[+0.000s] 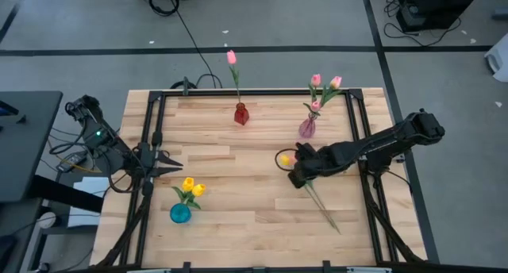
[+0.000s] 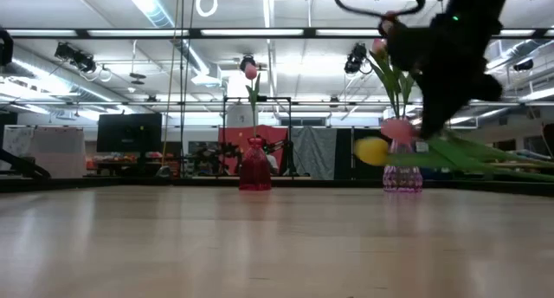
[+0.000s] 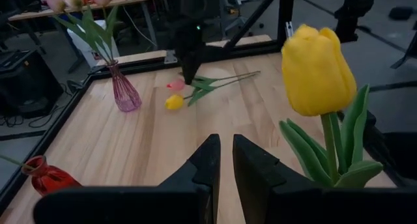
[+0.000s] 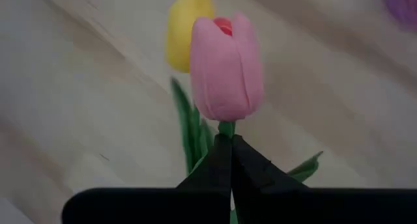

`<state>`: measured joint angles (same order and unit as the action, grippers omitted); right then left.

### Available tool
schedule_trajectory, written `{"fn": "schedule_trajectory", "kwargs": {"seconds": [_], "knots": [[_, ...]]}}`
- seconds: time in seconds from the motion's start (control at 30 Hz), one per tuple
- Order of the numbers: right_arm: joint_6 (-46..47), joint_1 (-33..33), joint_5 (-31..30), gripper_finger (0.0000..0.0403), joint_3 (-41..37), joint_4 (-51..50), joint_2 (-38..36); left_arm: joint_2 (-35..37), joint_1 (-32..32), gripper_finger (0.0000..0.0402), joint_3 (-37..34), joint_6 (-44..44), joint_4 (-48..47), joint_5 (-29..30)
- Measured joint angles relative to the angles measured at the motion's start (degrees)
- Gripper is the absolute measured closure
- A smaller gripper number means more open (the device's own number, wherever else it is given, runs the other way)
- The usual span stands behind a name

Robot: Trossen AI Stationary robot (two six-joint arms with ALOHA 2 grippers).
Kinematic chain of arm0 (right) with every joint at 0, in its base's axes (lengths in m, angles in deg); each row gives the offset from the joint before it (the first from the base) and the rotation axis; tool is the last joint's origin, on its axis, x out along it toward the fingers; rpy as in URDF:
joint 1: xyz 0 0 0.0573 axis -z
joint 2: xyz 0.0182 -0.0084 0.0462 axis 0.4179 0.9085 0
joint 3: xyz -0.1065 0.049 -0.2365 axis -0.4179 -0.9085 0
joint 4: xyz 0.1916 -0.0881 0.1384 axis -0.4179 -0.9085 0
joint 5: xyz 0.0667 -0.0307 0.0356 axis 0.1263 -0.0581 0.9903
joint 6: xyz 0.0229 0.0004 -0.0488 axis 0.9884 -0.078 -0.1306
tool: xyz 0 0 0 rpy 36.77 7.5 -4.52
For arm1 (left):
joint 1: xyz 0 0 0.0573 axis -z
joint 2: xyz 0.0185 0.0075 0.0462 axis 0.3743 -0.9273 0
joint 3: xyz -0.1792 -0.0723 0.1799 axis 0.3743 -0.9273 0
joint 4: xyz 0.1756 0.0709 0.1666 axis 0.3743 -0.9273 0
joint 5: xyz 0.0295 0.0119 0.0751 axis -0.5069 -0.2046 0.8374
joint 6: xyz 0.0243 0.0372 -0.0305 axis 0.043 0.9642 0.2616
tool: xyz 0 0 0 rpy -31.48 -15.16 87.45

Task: Sort flowers into vase by color
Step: Put the yellow tulip into the blue vase

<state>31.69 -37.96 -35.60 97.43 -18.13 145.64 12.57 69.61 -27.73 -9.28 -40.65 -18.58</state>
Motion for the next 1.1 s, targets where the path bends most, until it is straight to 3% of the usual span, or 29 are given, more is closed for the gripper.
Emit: {"fn": "schedule_trajectory", "kwargs": {"seconds": [0.1, 0.27, 0.4, 0.6, 0.83, 1.1], "knots": [[-4.6, -0.1, -5.8, 0.0397, 0.5, 5.9, 0.0, -1.2, 0.0, 0.0355, 0.0, 1.7, 1.2, 1.2], [-13.1, 1.1, -14.7, 0.0396, 0.6, 17.0, 0.0, -3.0, -0.1, 0.0355, 0.0, 3.1, 1.2, 8.3], [-21.0, 3.1, -17.7, 0.0396, 0.6, 27.4, 0.0, -2.9, -2.1, 0.0357, 0.0, 5.0, 1.0, 6.5], [-34.2, 6.5, -14.4, 0.0396, 0.6, 44.6, 0.4, -0.3, -7.1, 0.0375, 0.0, 7.7, 1.1, 3.2], [-44.1, 10.2, -8.5, 0.0396, 0.6, 56.1, 0.4, 0.0, -15.5, 0.0395, 0.0, 11.7, 2.0, -0.8], [-49.4, 13.3, -4.7, 0.0396, 0.6, 65.1, 0.4, -1.8, -28.9, 0.0395, 0.0, 15.4, 8.4, -13.3]]}}
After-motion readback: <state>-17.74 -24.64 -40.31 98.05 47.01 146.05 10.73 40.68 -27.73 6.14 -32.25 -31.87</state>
